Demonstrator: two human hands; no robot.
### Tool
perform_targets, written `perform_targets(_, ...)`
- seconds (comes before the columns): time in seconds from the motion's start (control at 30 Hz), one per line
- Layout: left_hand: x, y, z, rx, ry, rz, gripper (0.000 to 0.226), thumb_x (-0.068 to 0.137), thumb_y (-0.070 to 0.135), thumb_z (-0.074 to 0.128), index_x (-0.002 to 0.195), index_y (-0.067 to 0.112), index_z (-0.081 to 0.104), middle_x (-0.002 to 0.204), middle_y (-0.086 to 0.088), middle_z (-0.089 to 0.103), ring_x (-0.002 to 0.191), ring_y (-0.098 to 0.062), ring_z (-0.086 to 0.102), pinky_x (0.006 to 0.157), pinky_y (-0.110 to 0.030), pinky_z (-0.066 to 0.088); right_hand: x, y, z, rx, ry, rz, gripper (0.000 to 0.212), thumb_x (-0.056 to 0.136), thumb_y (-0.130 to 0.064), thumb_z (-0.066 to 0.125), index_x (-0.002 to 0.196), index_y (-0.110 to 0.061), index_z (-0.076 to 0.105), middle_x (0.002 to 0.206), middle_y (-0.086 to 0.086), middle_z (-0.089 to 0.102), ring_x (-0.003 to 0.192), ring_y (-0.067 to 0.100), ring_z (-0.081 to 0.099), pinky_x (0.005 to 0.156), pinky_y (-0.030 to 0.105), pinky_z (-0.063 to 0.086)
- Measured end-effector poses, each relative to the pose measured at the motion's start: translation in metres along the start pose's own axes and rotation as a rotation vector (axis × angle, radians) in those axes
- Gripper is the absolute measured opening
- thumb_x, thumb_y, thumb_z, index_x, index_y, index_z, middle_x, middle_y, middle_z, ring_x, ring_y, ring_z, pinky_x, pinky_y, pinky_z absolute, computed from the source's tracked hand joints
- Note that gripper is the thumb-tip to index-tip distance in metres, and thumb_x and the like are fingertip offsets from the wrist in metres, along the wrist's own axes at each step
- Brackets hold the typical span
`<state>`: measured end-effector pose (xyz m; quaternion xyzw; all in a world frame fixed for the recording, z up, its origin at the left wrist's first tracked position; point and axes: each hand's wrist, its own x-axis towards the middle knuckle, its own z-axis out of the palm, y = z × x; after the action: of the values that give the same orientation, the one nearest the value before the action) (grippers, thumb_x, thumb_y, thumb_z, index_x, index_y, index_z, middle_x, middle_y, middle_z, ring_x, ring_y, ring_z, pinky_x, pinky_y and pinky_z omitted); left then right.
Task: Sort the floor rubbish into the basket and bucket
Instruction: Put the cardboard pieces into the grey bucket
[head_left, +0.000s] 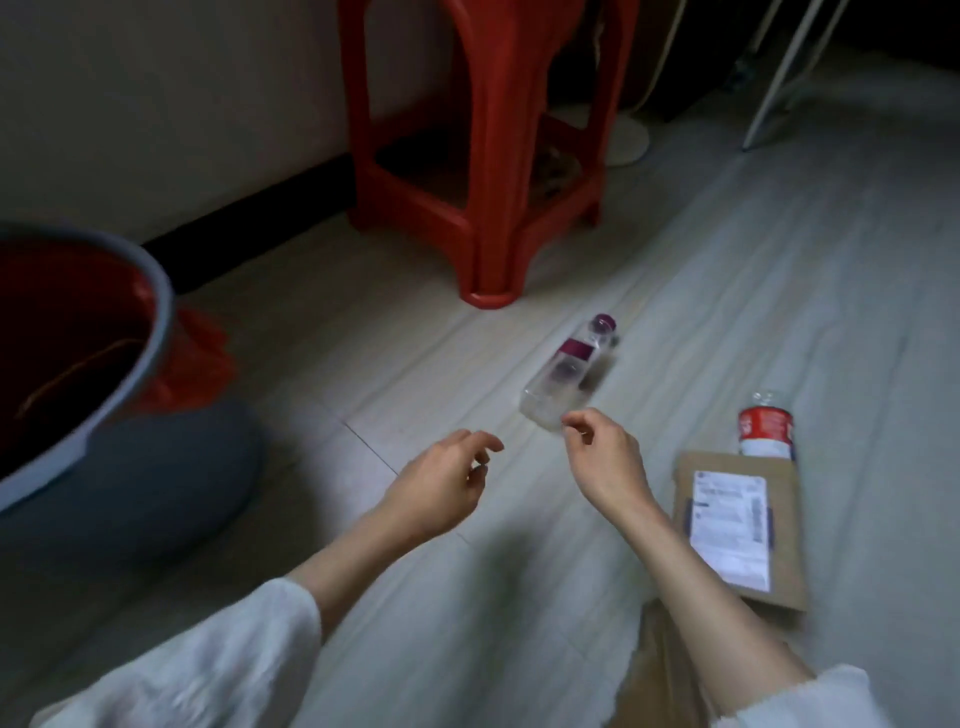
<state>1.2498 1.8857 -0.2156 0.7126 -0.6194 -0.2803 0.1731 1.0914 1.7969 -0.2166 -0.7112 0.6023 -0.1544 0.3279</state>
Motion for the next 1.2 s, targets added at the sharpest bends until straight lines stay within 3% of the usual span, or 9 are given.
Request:
perform_targets(0.17,0.009,0.028,0.066,0.074,-0.254,0.083,0.033,0.095,0.024,0.043,0.129,0.023,0.045,0.125,0.001,0.050,0.112,-0.017,0.051,0.091,-0.034,0.045,-0.019,0.088,-0.024,-0.254,0.196,0.244,0.032,0.090,-0.017,0.053,0.120,-0.011,0.059,0.128,0.012,0.056,0.123,0.034,0.044,0.100,0.041,0.034)
perform_targets(0.3,0.006,0.050,0.122,0.100,-0.445,0.152,0.042,0.095,0.033,0.045,0.134,0.021,0.037,0.132,-0.004,0.046,0.117,-0.022,0.048,0.093,-0.038,0.045,-0.036,0.132,-0.041,-0.348,0.259,0.469,0.057,0.088,-0.029,0.058,0.139,-0.015,0.036,0.147,0.009,0.030,0.135,0.030,0.024,0.108,0.047,0.024)
perform_targets(0.47,0.002,0.066,0.173,-0.150,-0.584,-0.217,0.049,0.085,0.040,0.061,0.123,0.016,0.042,0.118,-0.005,0.059,0.103,-0.020,0.057,0.088,-0.033,0.048,-0.038,0.162,-0.048,-0.218,0.259,0.681,0.095,0.078,-0.037,0.071,0.147,-0.009,0.012,0.150,0.012,0.021,0.136,0.033,0.025,0.104,0.050,0.030)
perform_targets(0.6,-0.010,0.076,0.193,-0.183,-0.594,-0.224,0.039,0.086,0.035,0.061,0.119,0.021,0.044,0.116,-0.001,0.063,0.099,-0.016,0.060,0.087,-0.033,0.052,-0.038,0.181,-0.044,-0.044,0.196,0.799,0.100,0.075,-0.032,0.075,0.146,-0.007,0.009,0.145,0.020,0.029,0.131,0.038,0.032,0.105,0.042,0.031)
perform_targets(0.77,-0.004,0.088,0.202,-0.335,-0.563,-0.373,0.041,0.085,0.018,0.063,0.118,0.017,0.039,0.108,-0.005,0.061,0.094,-0.019,0.060,0.079,-0.028,0.051,-0.035,0.177,-0.033,-0.044,0.228,0.771,0.092,0.074,-0.021,0.077,0.143,-0.005,0.018,0.139,0.023,0.037,0.127,0.039,0.039,0.102,0.040,0.034)
perform_targets(0.83,0.000,0.089,0.198,-0.390,-0.524,-0.462,0.031,0.084,0.011,0.063,0.111,0.013,0.048,0.099,-0.003,0.058,0.088,-0.017,0.055,0.075,-0.024,0.047,-0.032,0.171,-0.030,-0.065,0.259,0.734,0.075,0.077,-0.014,0.072,0.137,-0.002,0.028,0.135,0.023,0.042,0.123,0.039,0.044,0.097,0.040,0.038)
perform_targets(0.93,0.006,0.082,0.185,-0.353,-0.533,-0.454,0.010,0.085,0.009,0.059,0.093,0.014,0.059,0.094,-0.004,0.058,0.085,-0.016,0.053,0.072,-0.024,0.045,-0.029,0.159,-0.035,-0.058,0.323,0.691,0.041,0.084,-0.005,0.059,0.122,-0.002,0.044,0.125,0.019,0.054,0.113,0.037,0.053,0.084,0.036,0.044)
perform_targets(1.0,0.009,0.073,0.172,-0.333,-0.521,-0.437,0.014,0.087,0.010,0.055,0.099,0.012,0.062,0.102,-0.008,0.062,0.091,-0.019,0.056,0.077,-0.026,0.045,-0.030,0.145,-0.040,-0.021,0.349,0.656,0.030,0.087,-0.005,0.054,0.116,-0.005,0.052,0.119,0.017,0.059,0.109,0.036,0.055,0.081,0.034,0.044)
perform_targets(1.2,0.013,0.049,0.113,-0.240,-0.177,-0.453,0.023,0.089,0.010,0.047,0.107,0.011,0.062,0.111,-0.014,0.065,0.102,-0.031,0.059,0.083,-0.029,0.045,-0.016,0.084,-0.041,0.179,0.380,0.524,0.022,0.089,-0.015,0.050,0.106,-0.012,0.063,0.109,0.014,0.066,0.101,0.035,0.058,0.079,0.033,0.044)
